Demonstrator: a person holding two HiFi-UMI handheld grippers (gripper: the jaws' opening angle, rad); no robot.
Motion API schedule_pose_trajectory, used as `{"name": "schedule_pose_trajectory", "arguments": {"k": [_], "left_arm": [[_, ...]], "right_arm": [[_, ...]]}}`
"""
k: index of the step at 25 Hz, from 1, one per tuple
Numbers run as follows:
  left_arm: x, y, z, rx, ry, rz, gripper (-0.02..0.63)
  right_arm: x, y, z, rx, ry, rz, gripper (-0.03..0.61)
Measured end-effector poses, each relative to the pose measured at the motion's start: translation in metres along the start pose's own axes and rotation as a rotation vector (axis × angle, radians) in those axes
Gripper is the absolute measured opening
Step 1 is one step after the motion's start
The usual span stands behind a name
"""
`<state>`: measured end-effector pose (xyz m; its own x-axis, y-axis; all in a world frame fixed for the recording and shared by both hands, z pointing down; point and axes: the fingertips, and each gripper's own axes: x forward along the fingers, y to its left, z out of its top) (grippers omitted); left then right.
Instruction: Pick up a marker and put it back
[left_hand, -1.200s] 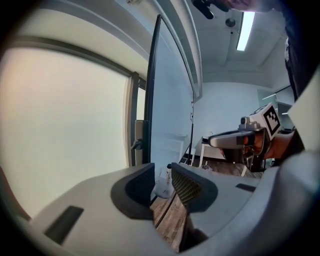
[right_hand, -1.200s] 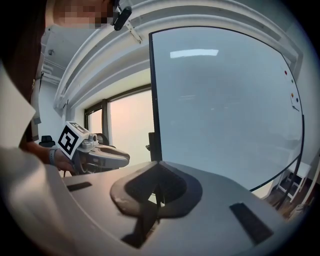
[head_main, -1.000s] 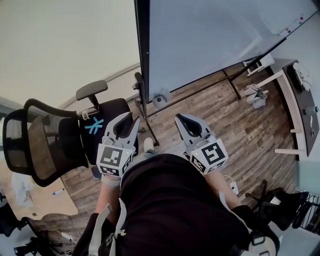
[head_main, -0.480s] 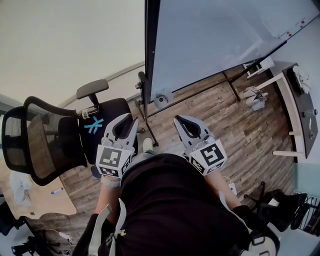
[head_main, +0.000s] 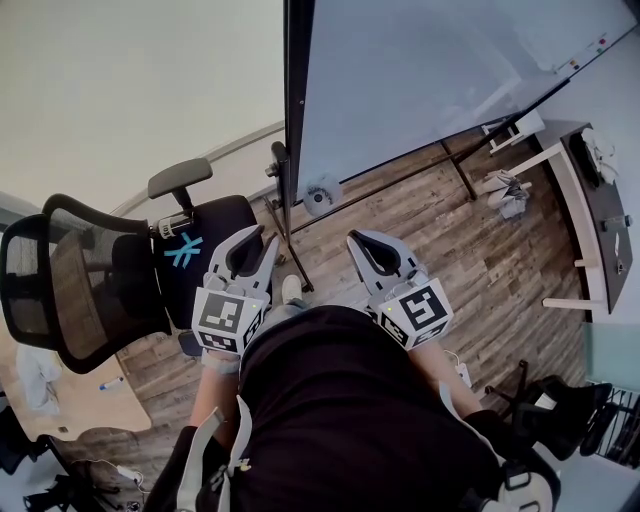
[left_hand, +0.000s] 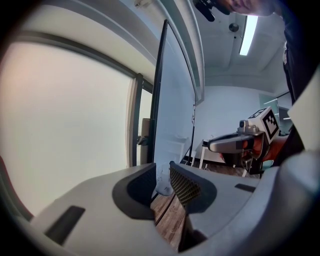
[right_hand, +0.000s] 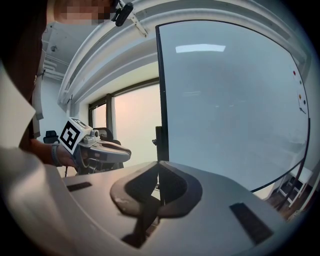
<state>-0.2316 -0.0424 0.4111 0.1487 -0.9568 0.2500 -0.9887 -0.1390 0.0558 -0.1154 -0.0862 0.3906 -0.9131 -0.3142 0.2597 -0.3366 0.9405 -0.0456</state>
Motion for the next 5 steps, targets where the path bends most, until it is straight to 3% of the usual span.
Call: {"name": "schedule_pose_trajectory", "arguments": {"k": [5], "left_arm": [[-0.001, -0.0012, 0.0014, -0.003, -0.013, -0.002, 0.094]], "right_arm": [[0.0006, 0.0021, 0.0005, -0.015, 0.007, 0.011, 0.017]]}}
